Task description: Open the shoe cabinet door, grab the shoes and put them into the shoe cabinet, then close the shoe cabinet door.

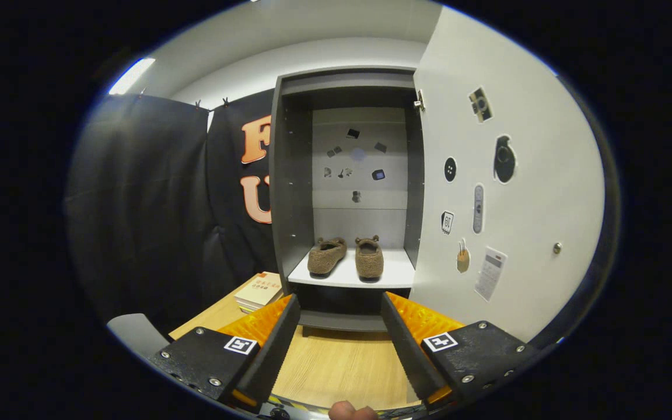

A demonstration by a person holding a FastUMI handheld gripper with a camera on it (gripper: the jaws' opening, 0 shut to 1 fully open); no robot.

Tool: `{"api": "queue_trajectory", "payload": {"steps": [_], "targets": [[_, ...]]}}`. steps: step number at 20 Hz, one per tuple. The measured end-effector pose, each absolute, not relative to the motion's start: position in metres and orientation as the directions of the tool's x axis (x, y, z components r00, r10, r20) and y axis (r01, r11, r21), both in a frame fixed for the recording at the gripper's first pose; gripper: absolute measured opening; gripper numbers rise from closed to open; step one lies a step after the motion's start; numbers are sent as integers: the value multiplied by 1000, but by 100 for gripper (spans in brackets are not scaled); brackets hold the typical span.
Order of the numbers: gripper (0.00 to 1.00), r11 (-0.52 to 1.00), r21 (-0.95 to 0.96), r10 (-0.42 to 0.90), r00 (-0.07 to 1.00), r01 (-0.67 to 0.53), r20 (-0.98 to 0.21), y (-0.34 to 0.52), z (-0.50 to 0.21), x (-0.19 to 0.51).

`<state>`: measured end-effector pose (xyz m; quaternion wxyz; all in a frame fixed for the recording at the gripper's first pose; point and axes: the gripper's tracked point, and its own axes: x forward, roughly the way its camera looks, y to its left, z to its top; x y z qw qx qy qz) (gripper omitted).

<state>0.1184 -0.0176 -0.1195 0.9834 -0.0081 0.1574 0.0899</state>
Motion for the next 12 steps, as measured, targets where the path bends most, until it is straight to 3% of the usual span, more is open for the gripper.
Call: {"api": "queue_trajectory", "payload": {"steps": [8,12], "targets": [[88,980,63,196,946,-186,-257,-110,-99,75],[87,963,130,263,933,-237,-248,-117,-96,63]]}}
